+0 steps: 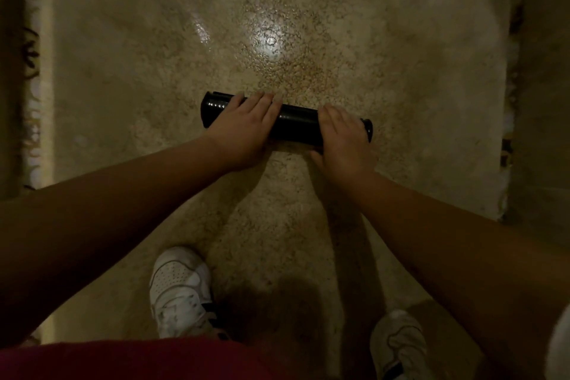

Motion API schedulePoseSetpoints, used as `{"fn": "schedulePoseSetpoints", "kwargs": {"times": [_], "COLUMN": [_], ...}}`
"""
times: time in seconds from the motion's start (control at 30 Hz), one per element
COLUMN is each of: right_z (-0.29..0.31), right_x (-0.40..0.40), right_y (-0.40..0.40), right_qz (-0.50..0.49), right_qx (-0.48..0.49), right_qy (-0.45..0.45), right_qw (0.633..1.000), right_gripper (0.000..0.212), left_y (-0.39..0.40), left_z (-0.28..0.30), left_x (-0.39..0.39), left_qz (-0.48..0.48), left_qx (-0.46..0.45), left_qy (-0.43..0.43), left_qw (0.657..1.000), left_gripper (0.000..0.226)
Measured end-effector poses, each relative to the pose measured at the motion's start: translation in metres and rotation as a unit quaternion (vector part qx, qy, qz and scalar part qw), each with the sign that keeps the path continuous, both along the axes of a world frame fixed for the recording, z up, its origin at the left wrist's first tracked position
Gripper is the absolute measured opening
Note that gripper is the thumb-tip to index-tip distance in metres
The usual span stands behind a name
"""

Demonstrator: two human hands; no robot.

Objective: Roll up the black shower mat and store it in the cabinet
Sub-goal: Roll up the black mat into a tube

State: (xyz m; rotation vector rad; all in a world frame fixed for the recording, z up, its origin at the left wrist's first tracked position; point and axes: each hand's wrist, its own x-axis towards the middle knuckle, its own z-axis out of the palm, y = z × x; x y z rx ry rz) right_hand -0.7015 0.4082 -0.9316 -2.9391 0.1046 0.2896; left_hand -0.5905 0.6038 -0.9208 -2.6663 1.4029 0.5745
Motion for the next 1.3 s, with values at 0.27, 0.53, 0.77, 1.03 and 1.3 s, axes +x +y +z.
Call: {"fn": "schedulePoseSetpoints", "kwargs": {"times": [0.27, 0.53, 0.77, 1.03, 1.3], "right_z": [-0.006, 0.001, -0.008, -0.011, -0.011], "right_x": [0.014, -0.001, 0.025, 0.056, 0.063], "right_y": [-0.011, -0.037, -0.058, -0.075, -0.087], "right_qz": [0.007, -0.011, 0.016, 0.018, -0.025], "right_qx": [0.016, -0.008, -0.001, 0.039, 0.141], "right_qy": [-0.039, -0.006, -0.013, 0.048, 0.022], "right_qw": [0.999, 1.000, 1.000, 0.998, 0.989], "right_gripper": [0.069, 0.091, 0.071, 0.078, 0.045], "left_y": [0.008, -0.007, 0.003, 0.026, 0.031], "left_z": [-0.006, -0.008, -0.005, 0.000, -0.006], "left_x": [-0.030, 0.013, 0.053, 0.071, 0.080], "left_qz": [0.021, 0.001, -0.055, 0.041, 0.082], "left_qx": [-0.021, -0.045, -0.050, -0.050, -0.087], "left_qy": [-0.038, -0.017, 0.012, -0.021, 0.016], "left_qw": [0.999, 0.999, 0.997, 0.998, 0.993], "left_gripper": [0.076, 0.072, 0.071, 0.072, 0.064]}}
